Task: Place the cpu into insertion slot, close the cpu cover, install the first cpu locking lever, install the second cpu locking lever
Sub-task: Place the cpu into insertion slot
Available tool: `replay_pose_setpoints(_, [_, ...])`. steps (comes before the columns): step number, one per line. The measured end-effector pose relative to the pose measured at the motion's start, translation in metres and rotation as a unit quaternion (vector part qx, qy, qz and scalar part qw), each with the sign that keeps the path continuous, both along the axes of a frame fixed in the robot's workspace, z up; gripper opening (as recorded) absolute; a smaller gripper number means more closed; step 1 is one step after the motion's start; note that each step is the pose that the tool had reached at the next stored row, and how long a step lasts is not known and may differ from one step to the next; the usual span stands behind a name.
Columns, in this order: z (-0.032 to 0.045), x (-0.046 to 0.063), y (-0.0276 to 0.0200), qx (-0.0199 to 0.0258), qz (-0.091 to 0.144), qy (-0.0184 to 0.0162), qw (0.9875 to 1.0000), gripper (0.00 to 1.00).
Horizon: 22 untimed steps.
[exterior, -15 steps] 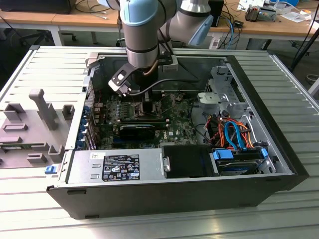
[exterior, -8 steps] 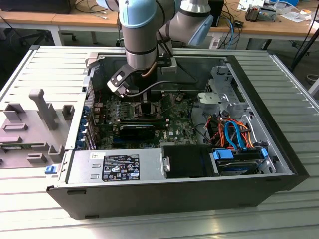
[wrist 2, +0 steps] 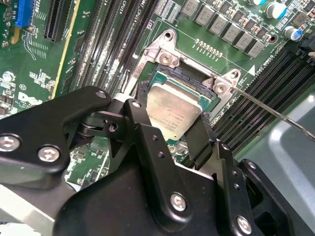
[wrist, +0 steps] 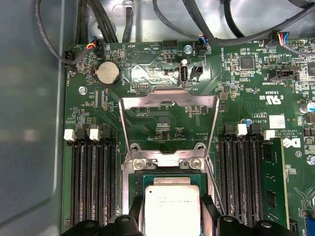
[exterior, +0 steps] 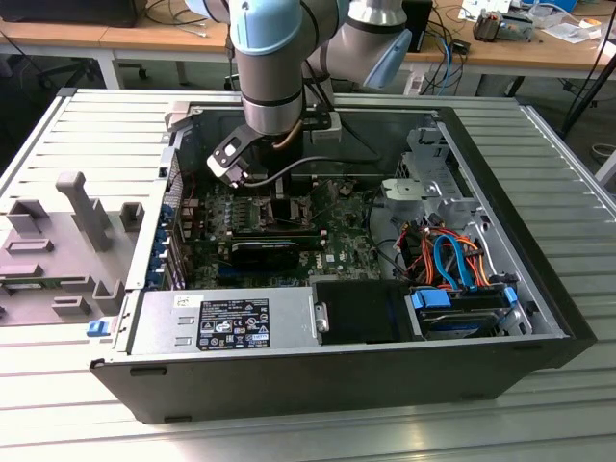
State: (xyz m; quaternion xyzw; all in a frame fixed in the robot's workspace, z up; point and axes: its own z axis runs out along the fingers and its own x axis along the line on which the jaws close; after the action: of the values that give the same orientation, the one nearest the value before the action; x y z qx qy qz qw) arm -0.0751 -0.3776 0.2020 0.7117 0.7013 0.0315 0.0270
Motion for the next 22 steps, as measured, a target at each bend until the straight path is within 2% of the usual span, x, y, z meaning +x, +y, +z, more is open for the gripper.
replay_pose_setpoints(3, [-0.0006,0.0000,0.0007,0.0001,0.005,0.0000,1.0000,0.55])
replay_pose_setpoints(7, [-0.0023,0.0000,0.0045,0.0001,0.005,-0.0001,1.0000,0.55])
replay_pose_setpoints(22, [-0.0047,-0.0008,0.0042,-0.0026,0.003,-0.0013,1.0000,0.55])
